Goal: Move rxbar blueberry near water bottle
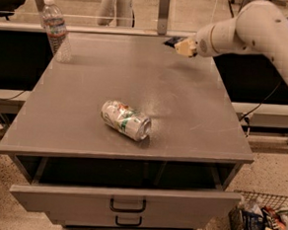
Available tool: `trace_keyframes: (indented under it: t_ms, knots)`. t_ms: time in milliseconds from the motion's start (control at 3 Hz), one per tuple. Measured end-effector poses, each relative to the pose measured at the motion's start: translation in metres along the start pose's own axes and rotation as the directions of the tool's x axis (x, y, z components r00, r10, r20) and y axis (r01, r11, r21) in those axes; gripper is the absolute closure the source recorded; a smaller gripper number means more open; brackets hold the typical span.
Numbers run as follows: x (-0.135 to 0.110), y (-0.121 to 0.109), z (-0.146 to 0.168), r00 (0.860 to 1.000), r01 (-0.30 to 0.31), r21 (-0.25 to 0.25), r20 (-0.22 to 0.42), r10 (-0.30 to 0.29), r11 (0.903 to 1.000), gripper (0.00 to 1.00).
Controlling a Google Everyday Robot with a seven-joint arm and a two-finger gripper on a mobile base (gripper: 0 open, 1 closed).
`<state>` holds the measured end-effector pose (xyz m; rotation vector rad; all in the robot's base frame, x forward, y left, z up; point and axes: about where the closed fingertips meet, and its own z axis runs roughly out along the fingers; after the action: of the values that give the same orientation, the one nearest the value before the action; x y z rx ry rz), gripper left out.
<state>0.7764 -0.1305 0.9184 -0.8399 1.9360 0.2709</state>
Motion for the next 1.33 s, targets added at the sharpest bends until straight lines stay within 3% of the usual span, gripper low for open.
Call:
trace_keyframes:
  t_ms: [333,667,1000,1333]
  knots:
    - [-0.007,-0.002,-0.003,0.999,0.040,0.001,0.009,-0.040,0.9992,1.00]
    - [-0.007,-0.001,-0.002,0.999,0.036,-0.001,0.008,-0.036,0.9993,1.00]
    - [-0.040,0.042,0.015,0.990,0.121,-0.044,0.076,-0.117,0.9917,1.00]
    - [-0.082,0.090,0.031,0.965,0.239,-0.066,0.126,-0.229,0.9688,1.00]
